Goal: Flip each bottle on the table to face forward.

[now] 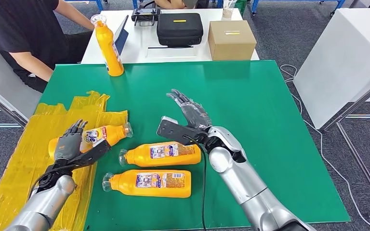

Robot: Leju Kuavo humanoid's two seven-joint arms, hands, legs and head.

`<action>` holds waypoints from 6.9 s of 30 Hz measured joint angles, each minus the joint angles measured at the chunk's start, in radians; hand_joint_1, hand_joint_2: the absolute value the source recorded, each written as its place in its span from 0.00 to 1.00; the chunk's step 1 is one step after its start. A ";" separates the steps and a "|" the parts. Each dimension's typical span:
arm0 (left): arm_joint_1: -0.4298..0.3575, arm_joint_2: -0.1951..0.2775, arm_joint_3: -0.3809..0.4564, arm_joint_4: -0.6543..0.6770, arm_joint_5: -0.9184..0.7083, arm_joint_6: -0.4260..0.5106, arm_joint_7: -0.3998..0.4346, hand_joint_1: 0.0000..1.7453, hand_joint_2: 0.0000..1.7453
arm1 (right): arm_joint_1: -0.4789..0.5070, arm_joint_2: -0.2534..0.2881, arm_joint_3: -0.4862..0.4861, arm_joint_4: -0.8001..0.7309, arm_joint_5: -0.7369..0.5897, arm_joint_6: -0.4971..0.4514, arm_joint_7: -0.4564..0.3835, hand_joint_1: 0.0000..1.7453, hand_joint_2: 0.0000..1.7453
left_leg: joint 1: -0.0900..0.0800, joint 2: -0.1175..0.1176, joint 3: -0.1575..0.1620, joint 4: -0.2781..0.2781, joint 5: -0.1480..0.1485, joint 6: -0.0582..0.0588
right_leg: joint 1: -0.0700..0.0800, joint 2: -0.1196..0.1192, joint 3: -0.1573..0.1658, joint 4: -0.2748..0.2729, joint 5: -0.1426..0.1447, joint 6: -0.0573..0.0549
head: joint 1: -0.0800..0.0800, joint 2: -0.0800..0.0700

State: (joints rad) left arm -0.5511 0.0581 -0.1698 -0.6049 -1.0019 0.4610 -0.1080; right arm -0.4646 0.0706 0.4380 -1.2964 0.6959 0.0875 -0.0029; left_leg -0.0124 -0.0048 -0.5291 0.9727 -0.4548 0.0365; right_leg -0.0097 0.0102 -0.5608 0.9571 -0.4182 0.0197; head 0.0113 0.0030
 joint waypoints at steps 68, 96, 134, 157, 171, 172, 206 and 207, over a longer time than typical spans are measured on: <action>0.670 -0.014 0.199 -1.207 1.162 -0.236 -0.261 0.00 0.00 | 0.502 -0.083 0.170 -0.155 0.313 -0.264 0.207 0.00 1.00 | 0.001 0.000 0.000 -0.001 -0.004 -0.002 | 0.000 0.000 -0.001 -0.002 -0.002 -0.002 | 0.000 0.000; 0.550 -0.052 0.171 -1.132 1.173 -0.247 -0.253 0.00 0.00 | 0.473 -0.056 0.288 -0.206 0.415 -0.135 0.268 0.00 1.00 | 0.001 0.000 0.000 -0.001 -0.003 -0.002 | 0.000 0.001 -0.001 -0.001 -0.002 -0.002 | 0.000 0.000; 0.564 -0.092 0.179 -1.134 1.155 -0.251 -0.240 0.00 0.00 | 0.418 -0.014 0.355 -0.087 0.530 -0.070 0.371 0.63 1.00 | 0.001 0.000 0.001 -0.001 -0.003 -0.002 | 0.000 0.001 0.000 -0.001 -0.002 -0.002 | 0.000 0.000; 0.563 -0.092 0.180 -1.134 1.168 -0.254 -0.240 0.00 0.00 | 0.362 0.018 0.336 0.002 0.552 -0.070 0.372 1.00 1.00 | 0.001 0.000 0.009 -0.001 -0.003 -0.002 | 0.000 0.001 0.007 -0.002 -0.002 -0.003 | 0.000 0.000; 0.522 -0.091 0.185 -1.127 1.180 -0.260 -0.234 0.00 0.00 | 0.341 0.022 0.335 0.035 0.562 -0.045 0.349 0.00 1.00 | 0.001 0.001 0.010 -0.001 -0.003 -0.002 | 0.001 0.002 0.008 -0.002 -0.001 -0.003 | 0.000 0.000; 0.512 -0.091 0.185 -1.124 1.180 -0.262 -0.232 0.00 0.00 | 0.330 0.019 0.335 0.048 0.556 -0.039 0.338 0.00 1.00 | 0.001 0.001 0.011 -0.001 -0.003 -0.002 | 0.001 0.002 0.008 -0.002 -0.001 -0.003 | 0.000 0.000; 0.390 -0.094 0.165 -1.056 1.204 -0.267 -0.209 0.00 0.00 | 0.292 0.020 0.299 0.116 0.575 0.010 0.319 1.00 1.00 | 0.001 0.003 0.018 -0.001 -0.002 -0.003 | 0.002 0.003 0.015 -0.002 0.001 -0.006 | 0.000 0.000; 0.386 -0.095 0.162 -1.054 1.204 -0.268 -0.208 0.00 0.00 | 0.294 0.020 0.296 0.115 0.575 0.010 0.319 1.00 1.00 | 0.001 0.003 0.018 -0.001 -0.002 -0.003 | 0.002 0.003 0.015 -0.002 0.001 -0.006 | 0.000 0.000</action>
State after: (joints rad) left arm -0.1649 -0.0371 -0.0074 -1.6586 0.2024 0.1931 -0.3158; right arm -0.1708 0.0906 0.7344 -1.1813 1.2707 0.0977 0.3162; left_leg -0.0111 -0.0019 -0.5109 0.9714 -0.4570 0.0333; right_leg -0.0076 0.0134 -0.5460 0.9550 -0.4177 0.0138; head 0.0112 0.0031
